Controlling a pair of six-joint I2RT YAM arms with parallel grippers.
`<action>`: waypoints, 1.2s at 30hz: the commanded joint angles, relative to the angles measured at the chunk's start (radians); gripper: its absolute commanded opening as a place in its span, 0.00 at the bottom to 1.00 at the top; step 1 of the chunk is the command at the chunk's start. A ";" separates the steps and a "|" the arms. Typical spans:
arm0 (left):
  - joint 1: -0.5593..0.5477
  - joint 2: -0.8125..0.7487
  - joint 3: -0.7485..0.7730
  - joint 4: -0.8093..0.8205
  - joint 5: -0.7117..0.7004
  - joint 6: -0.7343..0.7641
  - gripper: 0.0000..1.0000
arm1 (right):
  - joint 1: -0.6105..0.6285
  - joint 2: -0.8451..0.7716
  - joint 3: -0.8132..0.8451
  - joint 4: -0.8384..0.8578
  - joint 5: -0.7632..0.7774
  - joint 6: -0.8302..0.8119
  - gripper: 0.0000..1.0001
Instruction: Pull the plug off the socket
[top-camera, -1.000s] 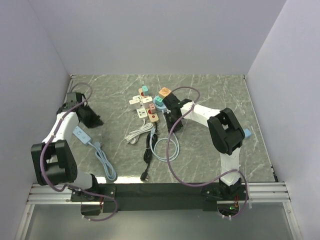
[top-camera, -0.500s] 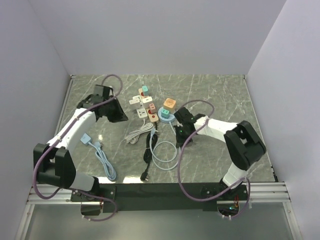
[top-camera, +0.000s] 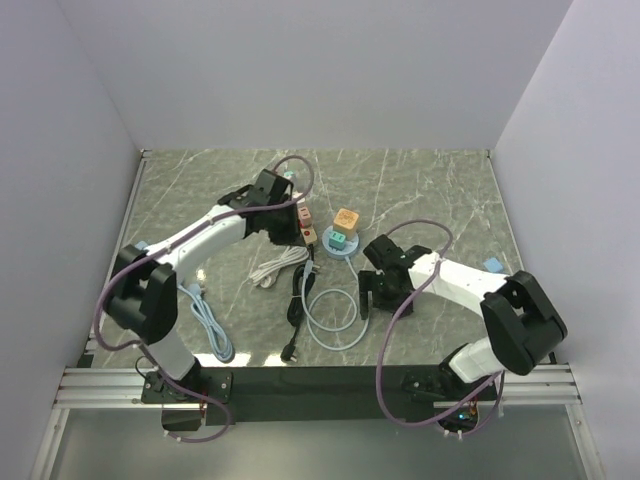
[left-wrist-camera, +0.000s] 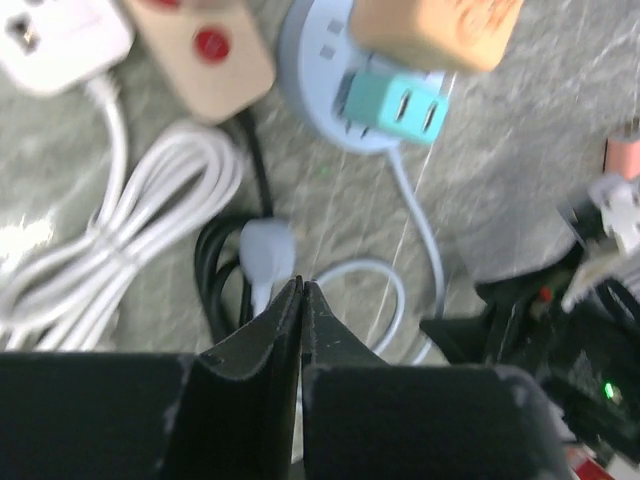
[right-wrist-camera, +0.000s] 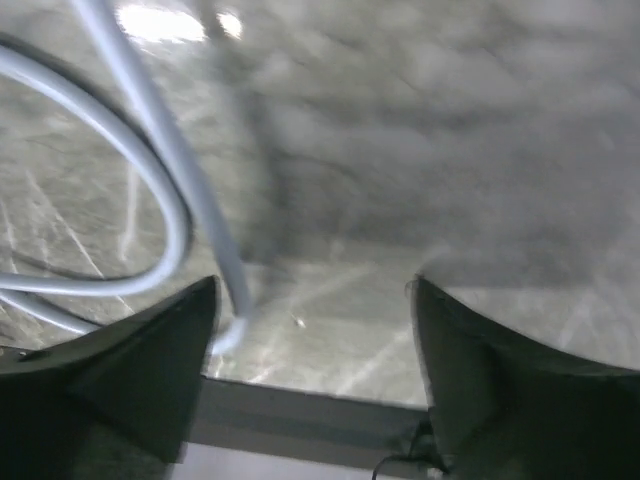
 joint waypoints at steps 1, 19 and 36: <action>-0.021 0.076 0.108 0.044 -0.099 0.022 0.08 | 0.003 -0.089 0.012 -0.101 0.105 0.066 0.91; -0.067 0.442 0.403 0.035 -0.170 0.057 0.01 | -0.088 -0.309 0.196 -0.115 0.174 0.186 0.59; -0.207 0.416 0.210 0.262 -0.083 -0.107 0.01 | -0.183 -0.338 0.132 -0.052 0.131 0.148 0.54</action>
